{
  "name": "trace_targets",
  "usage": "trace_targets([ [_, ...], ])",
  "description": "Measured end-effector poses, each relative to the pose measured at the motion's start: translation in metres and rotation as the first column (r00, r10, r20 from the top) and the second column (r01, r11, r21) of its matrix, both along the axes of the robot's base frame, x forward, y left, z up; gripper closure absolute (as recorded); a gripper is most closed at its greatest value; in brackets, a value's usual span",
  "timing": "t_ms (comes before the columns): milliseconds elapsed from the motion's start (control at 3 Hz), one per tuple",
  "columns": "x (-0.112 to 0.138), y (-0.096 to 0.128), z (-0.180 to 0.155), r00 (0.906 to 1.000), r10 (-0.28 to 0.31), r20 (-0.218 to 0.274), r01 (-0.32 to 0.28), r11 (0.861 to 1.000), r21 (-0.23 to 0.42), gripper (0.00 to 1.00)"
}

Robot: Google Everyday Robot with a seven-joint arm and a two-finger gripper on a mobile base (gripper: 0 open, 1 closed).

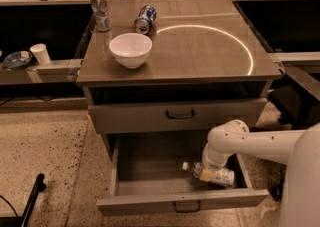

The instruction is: Pick blue plastic bottle from middle drawer and place on counter

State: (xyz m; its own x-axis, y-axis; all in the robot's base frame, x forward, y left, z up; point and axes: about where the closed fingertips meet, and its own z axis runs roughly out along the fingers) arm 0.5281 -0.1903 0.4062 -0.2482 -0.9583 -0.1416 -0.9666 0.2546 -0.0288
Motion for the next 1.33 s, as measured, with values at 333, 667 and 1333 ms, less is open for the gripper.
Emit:
trace_targets([
  [333, -0.004, 0.009, 0.071, 0.9973, 0.036, 0.065, -0.040, 0.998, 0.056, 1.00],
  [667, -0.013, 0.024, 0.185, 0.9852, 0.120, 0.122, -0.133, 0.986, 0.102, 1.00],
  [1333, -0.017, 0.027, 0.184, 0.9806, 0.155, 0.120, -0.167, 0.981, 0.098, 1.00],
])
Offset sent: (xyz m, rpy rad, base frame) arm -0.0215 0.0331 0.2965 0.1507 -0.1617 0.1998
